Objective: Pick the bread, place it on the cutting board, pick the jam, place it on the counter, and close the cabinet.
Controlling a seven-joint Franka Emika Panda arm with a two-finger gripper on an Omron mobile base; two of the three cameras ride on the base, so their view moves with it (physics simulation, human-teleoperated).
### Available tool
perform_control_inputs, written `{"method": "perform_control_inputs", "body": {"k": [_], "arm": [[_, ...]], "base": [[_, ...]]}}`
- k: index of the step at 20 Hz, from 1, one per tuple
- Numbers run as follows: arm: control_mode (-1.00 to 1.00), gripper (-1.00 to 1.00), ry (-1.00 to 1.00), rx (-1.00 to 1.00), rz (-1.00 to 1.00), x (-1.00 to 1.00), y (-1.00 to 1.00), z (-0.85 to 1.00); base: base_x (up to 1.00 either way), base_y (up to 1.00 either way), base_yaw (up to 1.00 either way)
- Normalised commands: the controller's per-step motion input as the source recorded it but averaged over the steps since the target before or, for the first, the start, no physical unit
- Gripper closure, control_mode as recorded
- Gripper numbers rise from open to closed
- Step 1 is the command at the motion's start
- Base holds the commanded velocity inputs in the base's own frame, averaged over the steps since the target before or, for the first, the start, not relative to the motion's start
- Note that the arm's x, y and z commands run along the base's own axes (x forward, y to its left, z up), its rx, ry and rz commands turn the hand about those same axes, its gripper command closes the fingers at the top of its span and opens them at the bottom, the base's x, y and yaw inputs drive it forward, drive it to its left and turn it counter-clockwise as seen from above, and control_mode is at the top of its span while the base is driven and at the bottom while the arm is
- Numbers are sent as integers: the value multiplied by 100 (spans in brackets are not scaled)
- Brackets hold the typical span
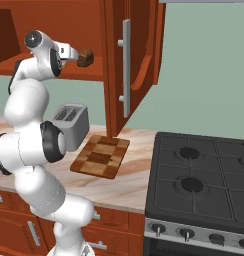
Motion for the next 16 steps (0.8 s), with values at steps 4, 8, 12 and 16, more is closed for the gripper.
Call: {"method": "perform_control_inputs", "body": {"k": [4, 8, 12, 16], "arm": [[-100, -100, 0, 0, 0, 3, 0, 0], [-100, 100, 0, 0, 0, 0, 2, -4], [-100, 100, 0, 0, 0, 0, 0, 0], [-100, 100, 0, 0, 0, 0, 0, 0]], "base": [[0, 0, 0], [0, 0, 0], [0, 0, 0], [0, 0, 0]]}}
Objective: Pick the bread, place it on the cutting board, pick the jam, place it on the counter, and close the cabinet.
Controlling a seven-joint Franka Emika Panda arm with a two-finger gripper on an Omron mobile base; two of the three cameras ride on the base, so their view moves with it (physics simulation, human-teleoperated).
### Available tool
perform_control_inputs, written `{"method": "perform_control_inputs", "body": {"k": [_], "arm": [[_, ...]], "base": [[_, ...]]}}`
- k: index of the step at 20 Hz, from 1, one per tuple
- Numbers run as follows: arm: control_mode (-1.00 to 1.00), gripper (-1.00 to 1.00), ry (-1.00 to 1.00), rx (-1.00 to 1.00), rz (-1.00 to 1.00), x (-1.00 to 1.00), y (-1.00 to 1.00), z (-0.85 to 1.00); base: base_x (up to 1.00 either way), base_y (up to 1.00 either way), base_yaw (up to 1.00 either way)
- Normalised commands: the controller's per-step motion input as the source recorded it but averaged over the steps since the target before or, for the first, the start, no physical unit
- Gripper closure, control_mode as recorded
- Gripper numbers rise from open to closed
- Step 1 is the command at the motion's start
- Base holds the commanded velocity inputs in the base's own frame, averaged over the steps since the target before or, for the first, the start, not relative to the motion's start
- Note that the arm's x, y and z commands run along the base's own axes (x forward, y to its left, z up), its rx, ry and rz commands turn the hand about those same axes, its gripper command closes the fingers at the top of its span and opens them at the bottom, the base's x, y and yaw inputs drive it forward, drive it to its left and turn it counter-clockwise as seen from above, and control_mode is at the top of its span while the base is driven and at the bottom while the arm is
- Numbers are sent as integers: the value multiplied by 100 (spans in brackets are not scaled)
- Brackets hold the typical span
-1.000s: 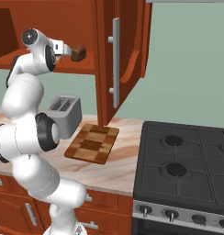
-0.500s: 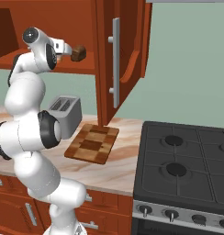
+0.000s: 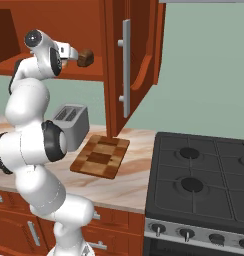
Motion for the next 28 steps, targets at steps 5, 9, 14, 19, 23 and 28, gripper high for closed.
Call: {"method": "perform_control_inputs", "body": {"k": [5, 9, 14, 19, 23, 28], "arm": [[-100, 100, 0, 0, 0, 0, 0, 0], [-100, 100, -1, 0, 0, 0, 0, 0], [-100, 100, 0, 0, 0, -1, 0, 0], [-100, 100, 0, 0, 0, -16, 0, 0], [-100, 100, 0, 0, 0, -27, 0, 0], [-100, 100, 0, 0, 0, -37, 0, 0]], "base": [[0, 0, 0], [0, 0, 0], [0, 0, 0], [0, 0, 0], [0, 0, 0], [0, 0, 0]]}}
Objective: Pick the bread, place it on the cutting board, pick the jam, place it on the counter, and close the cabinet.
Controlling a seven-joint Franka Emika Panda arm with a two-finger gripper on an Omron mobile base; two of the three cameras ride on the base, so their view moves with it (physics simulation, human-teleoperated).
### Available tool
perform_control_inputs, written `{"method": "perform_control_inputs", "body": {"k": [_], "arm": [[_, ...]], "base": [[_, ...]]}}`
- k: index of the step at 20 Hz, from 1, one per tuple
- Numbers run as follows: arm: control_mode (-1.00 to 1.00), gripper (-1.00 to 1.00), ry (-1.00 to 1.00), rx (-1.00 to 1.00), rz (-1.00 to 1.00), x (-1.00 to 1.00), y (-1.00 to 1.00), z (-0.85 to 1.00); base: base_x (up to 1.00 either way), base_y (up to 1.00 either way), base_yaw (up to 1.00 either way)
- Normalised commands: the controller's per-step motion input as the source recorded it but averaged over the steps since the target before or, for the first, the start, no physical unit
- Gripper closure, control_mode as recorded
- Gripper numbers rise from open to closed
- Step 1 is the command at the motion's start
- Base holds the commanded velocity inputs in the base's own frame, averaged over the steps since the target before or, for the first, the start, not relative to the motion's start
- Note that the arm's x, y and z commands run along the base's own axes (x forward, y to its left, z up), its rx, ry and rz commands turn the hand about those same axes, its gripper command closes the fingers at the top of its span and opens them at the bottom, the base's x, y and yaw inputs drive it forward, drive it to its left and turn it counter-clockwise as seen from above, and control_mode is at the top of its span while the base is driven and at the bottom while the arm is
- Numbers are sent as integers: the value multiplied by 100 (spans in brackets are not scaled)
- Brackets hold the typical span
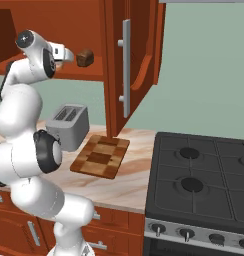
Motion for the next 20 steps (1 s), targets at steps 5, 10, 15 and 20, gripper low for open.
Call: {"method": "perform_control_inputs", "body": {"k": [5, 10, 15, 20], "arm": [[-100, 100, 0, 0, 0, -40, 0, 0], [-100, 100, 0, 0, 0, -46, 0, 0], [-100, 100, 0, 0, 0, -49, 0, 0], [-100, 100, 0, 0, 0, -51, 0, 0]], "base": [[0, 0, 0], [0, 0, 0], [0, 0, 0], [0, 0, 0]]}}
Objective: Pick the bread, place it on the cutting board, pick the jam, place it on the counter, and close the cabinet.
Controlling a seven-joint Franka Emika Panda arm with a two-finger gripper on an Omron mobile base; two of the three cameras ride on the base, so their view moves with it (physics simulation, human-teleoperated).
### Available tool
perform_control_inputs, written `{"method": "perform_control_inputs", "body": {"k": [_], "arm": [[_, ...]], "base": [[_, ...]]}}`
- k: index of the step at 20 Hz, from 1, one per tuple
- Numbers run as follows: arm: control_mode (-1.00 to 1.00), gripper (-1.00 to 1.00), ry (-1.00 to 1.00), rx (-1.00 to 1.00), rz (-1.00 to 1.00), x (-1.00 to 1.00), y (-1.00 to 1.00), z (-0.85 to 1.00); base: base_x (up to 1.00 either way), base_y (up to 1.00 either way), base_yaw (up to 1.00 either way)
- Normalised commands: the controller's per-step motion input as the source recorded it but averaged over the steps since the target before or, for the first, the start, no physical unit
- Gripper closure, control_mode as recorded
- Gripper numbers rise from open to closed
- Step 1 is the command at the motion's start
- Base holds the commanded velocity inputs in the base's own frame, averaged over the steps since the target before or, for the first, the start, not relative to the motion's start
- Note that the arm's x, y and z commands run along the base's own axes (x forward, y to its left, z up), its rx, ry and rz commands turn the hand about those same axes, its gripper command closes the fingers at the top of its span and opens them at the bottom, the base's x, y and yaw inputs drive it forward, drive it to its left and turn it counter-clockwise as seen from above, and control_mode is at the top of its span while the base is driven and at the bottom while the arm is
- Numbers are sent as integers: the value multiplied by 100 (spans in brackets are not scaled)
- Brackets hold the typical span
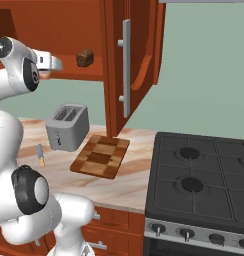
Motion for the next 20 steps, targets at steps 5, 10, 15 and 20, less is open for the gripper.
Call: {"method": "perform_control_inputs", "body": {"k": [5, 10, 15, 20], "arm": [[-100, 100, 0, 0, 0, -54, 0, -5], [-100, 100, 3, 0, 0, -54, 0, -7], [-100, 100, 6, 0, 0, -57, 0, -12], [-100, 100, 9, 0, 0, -43, 0, -31]], "base": [[0, 0, 0], [0, 0, 0], [0, 0, 0], [0, 0, 0]]}}
